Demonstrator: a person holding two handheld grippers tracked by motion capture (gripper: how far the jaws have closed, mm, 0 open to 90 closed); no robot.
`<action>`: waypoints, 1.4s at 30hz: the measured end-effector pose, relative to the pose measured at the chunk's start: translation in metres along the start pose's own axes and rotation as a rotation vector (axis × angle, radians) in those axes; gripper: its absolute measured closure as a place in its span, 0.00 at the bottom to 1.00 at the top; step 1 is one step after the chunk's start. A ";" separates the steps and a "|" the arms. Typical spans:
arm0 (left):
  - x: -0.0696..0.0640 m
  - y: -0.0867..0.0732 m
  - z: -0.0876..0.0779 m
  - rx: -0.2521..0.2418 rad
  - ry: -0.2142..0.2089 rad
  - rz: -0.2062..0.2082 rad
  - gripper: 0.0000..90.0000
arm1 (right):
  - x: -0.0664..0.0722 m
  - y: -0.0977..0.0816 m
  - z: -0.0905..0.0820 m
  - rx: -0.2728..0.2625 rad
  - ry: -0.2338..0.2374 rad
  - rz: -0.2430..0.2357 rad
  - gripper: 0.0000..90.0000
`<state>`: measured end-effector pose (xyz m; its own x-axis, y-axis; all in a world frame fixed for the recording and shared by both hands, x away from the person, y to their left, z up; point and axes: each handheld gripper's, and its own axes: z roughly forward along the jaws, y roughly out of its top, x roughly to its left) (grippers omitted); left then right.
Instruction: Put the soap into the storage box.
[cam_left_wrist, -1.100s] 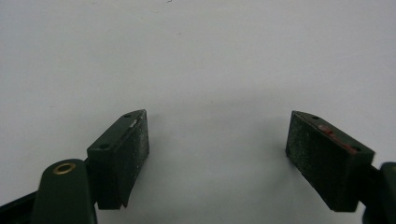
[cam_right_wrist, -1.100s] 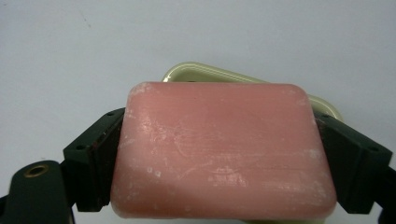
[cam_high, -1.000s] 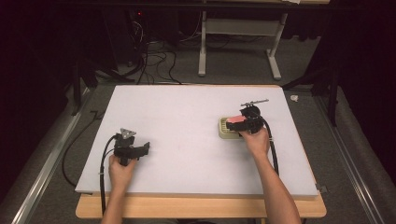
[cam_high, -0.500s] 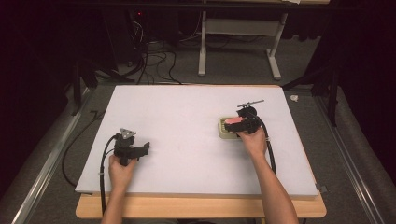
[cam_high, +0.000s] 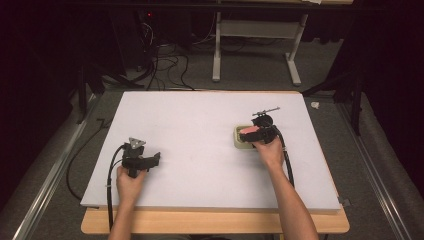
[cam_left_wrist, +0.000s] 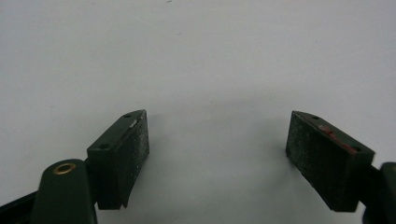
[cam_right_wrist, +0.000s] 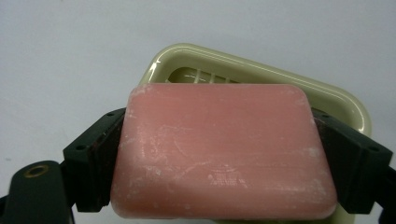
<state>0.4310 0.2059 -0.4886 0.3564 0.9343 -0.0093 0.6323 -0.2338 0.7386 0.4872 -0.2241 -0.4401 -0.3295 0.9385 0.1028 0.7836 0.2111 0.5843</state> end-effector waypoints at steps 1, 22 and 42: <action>0.000 0.000 0.000 0.000 0.000 0.000 0.24 | 0.000 0.000 0.000 0.004 -0.005 0.000 0.15; 0.000 0.000 0.000 0.000 0.000 0.000 0.24 | -0.002 0.000 -0.008 -0.051 -0.013 0.010 0.14; 0.000 0.000 0.000 -0.001 0.001 0.000 0.24 | -0.009 -0.006 -0.029 -0.132 -0.019 -0.004 0.16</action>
<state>0.4311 0.2058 -0.4888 0.3558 0.9345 -0.0086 0.6314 -0.2336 0.7394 0.4700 -0.2414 -0.4216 -0.3217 0.9429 0.0861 0.7061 0.1783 0.6853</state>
